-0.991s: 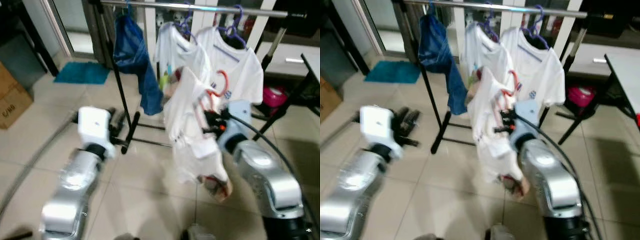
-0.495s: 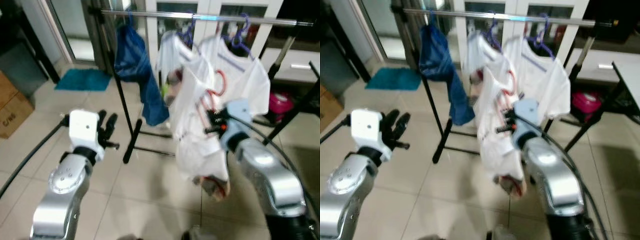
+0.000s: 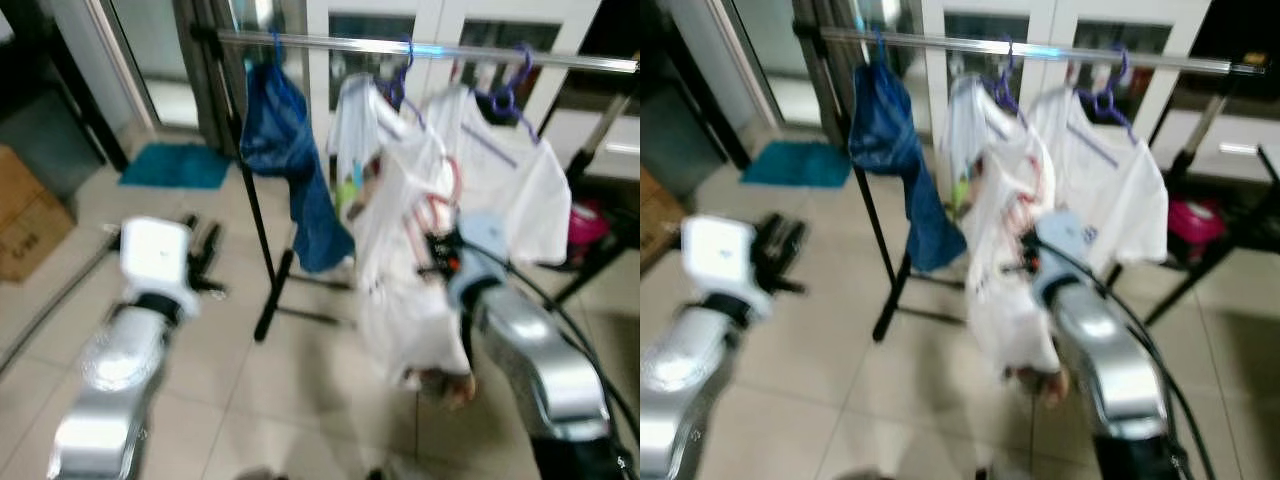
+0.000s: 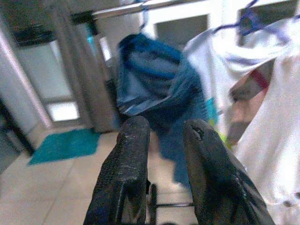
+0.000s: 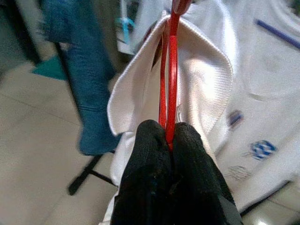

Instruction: Hang hanger

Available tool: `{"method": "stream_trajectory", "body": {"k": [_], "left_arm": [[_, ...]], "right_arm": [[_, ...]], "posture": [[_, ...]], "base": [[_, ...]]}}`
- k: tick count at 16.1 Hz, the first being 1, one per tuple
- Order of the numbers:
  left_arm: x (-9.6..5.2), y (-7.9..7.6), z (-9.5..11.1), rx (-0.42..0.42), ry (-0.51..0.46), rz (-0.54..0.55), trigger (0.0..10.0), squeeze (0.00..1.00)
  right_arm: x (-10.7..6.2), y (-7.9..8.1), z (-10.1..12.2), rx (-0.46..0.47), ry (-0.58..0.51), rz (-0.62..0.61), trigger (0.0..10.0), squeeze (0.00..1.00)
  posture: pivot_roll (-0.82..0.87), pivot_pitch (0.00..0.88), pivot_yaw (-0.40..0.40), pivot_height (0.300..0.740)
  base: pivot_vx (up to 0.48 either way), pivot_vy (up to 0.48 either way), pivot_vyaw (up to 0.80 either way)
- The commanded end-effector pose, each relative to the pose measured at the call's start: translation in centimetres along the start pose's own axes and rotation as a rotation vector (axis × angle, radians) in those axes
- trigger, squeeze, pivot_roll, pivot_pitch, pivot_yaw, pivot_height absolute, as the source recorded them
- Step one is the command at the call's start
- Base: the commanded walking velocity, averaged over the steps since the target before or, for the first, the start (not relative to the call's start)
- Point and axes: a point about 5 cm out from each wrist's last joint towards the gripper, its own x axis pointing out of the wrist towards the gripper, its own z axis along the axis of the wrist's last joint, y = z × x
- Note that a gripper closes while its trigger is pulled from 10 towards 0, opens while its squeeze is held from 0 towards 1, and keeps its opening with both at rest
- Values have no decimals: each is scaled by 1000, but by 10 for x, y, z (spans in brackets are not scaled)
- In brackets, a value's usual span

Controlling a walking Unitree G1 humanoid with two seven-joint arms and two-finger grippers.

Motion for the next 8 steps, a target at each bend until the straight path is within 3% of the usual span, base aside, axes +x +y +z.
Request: {"method": "stream_trajectory", "body": {"k": [1, 8], "left_arm": [[0, 6, 2, 24, -6, 14, 10000, 0], [0, 2, 0, 29, 2, -13, 10000, 0]], "right_arm": [[0, 4, 11, -2, -54, 11, 10000, 0], [0, 8, 10, -34, 4, 60, 10000, 0]], "posture": [[-101, 89, 47, 740], [-102, 91, 42, 740]], "base": [[379, 0, 0], [379, 0, 0]]}}
